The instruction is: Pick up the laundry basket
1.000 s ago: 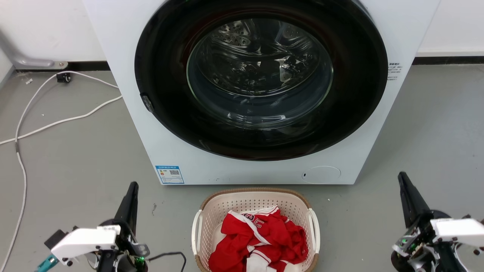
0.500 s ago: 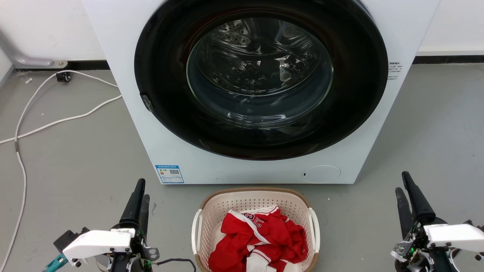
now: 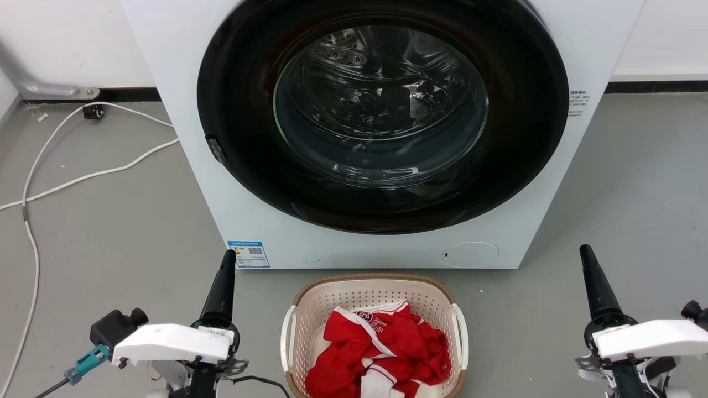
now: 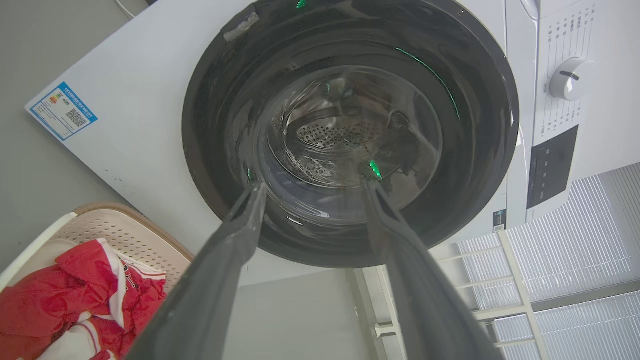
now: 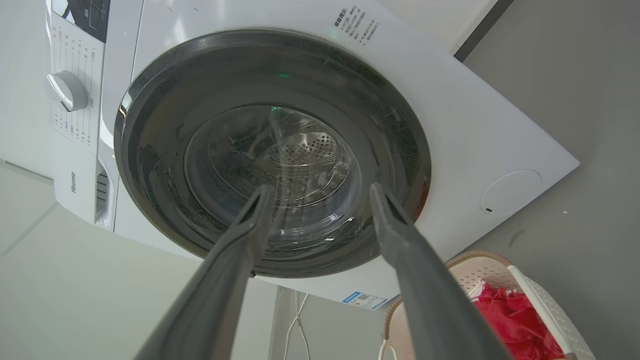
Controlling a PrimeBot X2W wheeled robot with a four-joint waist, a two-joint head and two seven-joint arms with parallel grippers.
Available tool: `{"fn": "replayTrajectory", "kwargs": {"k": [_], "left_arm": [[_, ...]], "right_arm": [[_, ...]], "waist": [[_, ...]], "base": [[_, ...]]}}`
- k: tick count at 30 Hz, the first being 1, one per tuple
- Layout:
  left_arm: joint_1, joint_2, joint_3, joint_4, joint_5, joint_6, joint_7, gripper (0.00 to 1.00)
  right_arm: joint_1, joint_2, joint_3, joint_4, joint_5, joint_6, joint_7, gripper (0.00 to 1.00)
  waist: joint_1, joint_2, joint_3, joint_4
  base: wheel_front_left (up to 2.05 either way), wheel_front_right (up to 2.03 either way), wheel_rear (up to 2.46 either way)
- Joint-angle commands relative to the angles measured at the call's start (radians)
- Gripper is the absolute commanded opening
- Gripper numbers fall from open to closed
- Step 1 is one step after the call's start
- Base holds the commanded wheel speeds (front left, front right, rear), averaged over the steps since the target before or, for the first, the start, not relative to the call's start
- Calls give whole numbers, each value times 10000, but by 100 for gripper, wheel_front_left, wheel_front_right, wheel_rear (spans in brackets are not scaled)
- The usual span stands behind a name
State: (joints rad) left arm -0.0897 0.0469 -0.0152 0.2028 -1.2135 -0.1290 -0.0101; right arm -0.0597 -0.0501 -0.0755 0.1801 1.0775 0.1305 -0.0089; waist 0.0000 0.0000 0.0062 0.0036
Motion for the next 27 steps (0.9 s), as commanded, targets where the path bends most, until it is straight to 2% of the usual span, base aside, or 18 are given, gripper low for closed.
{"fn": "replayTrajectory", "kwargs": {"k": [1, 12, 27], "left_arm": [[-312, 27, -59, -203, 419, -19, -97, 100], [-366, 30, -444, -205, 2661, 206, -502, 100], [-499, 33, -937, 35, 5194, 423, -984, 100]], "right_arm": [[-64, -24, 42, -231, -500, 1, -98, 100], [28, -5, 123, -434, -2991, 1, -501, 100], [109, -3, 245, -426, -5445, 2, -996, 100]], "waist": [[0, 0, -2, 3], [0, 0, -8, 39], [0, 0, -5, 36]], "base": [[0, 0, 0], [0, 0, 0], [0, 0, 0]]}}
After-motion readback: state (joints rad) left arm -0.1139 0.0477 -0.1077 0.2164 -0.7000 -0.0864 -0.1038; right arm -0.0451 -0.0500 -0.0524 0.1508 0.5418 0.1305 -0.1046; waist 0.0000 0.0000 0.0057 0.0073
